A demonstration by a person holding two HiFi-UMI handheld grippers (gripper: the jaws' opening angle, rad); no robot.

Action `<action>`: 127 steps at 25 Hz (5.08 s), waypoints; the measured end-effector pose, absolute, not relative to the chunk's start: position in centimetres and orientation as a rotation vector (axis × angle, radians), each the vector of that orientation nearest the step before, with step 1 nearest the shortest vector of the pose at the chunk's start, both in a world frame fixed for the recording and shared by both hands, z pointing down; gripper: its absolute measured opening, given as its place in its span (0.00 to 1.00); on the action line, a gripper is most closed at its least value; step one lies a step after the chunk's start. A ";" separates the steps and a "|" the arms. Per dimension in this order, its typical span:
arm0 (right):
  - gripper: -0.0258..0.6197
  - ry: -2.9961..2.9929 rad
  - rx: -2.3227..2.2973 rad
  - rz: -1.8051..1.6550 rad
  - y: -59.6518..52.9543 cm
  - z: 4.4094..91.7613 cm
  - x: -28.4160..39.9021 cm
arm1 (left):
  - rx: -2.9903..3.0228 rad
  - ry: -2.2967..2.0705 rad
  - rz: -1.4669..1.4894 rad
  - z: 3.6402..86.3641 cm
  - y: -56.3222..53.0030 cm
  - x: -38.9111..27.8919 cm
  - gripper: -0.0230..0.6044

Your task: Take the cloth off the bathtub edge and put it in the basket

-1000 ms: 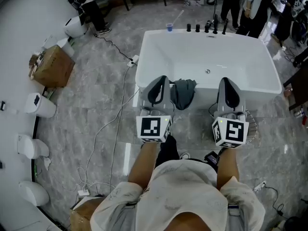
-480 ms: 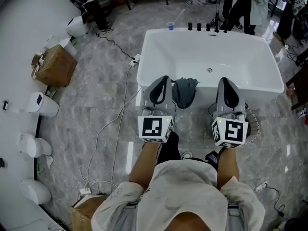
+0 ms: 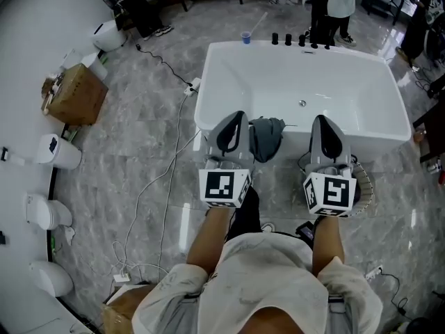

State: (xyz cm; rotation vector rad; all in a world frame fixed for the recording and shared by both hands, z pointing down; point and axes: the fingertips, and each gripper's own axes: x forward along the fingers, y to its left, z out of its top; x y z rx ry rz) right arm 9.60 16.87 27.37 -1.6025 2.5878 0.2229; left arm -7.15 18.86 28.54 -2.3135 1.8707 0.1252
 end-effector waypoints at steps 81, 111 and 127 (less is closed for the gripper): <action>0.04 2.669 -1.785 0.085 -17.6 33.6 -8.1 | -2.470 1.836 0.224 32.7 -15.6 -22.6 0.04; 0.12 2.950 -1.878 -0.645 -16.3 60.8 -5.9 | -2.571 1.803 0.018 42.8 -16.2 -19.1 0.04; 0.79 3.125 -1.773 -1.252 -10.3 76.1 -7.1 | -2.670 1.869 -0.121 50.1 -15.3 -18.8 0.04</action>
